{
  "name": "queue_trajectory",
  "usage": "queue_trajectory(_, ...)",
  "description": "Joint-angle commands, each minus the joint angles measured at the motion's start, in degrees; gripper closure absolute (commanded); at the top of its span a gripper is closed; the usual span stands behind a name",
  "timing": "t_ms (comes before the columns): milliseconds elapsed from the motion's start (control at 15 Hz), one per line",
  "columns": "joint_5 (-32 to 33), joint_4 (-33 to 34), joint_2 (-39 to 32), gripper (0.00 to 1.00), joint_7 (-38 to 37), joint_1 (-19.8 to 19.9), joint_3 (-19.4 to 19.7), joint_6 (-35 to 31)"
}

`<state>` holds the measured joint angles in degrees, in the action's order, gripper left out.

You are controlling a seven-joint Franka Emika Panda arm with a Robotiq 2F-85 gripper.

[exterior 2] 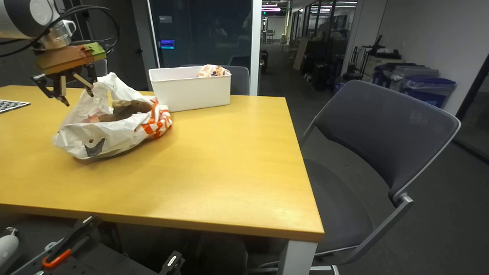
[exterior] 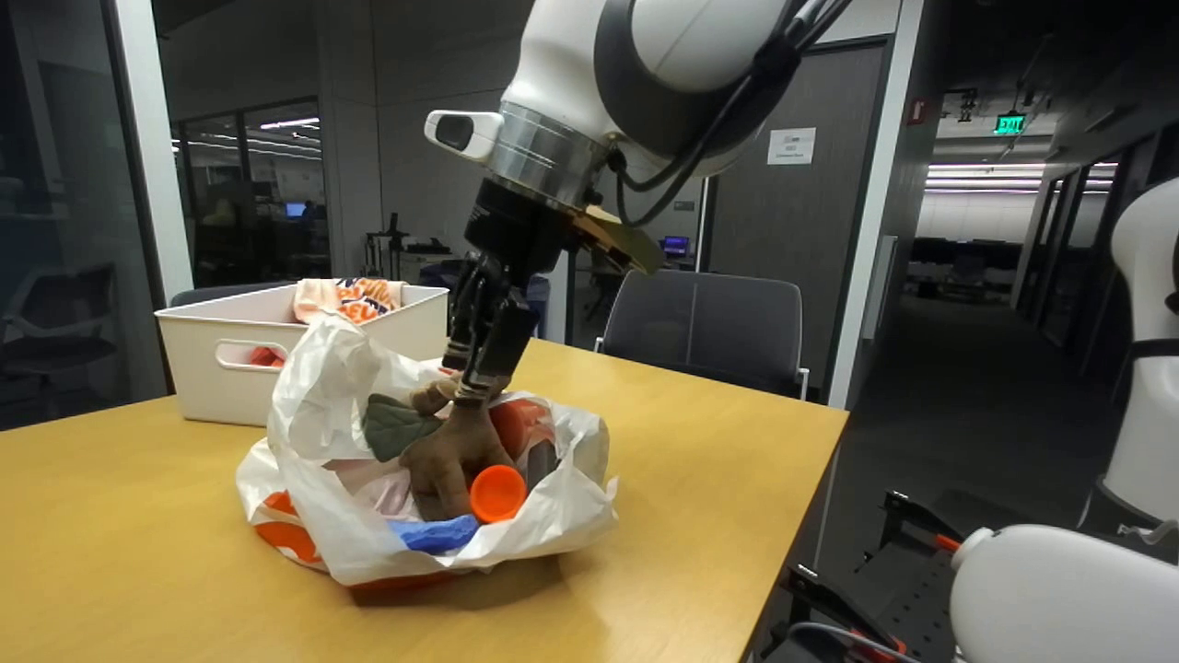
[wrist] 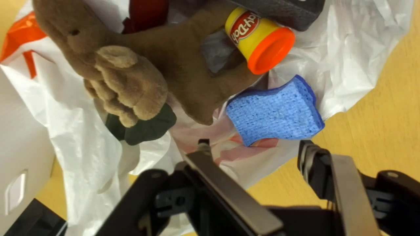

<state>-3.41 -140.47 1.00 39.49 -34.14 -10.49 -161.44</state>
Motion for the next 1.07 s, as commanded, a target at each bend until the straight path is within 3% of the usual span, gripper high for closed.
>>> queue_trajectory(0, 3.1, -0.5, 6.9, 0.00, -11.1, 6.0, -3.4, 7.1)
queue_trajectory(267, 3.0, 0.0, 13.0, 0.00, -24.0, 8.4, -6.3, 20.7)
queue_trajectory(600, -2.0, 1.2, 16.8, 0.00, -27.2, 9.9, -4.3, 35.0)
queue_trajectory(800, -4.3, 0.8, 15.4, 0.00, -26.1, 11.6, -2.8, 36.0)
queue_trajectory(1000, -7.2, 0.3, 12.0, 0.00, -24.0, 13.4, -0.9, 30.9)
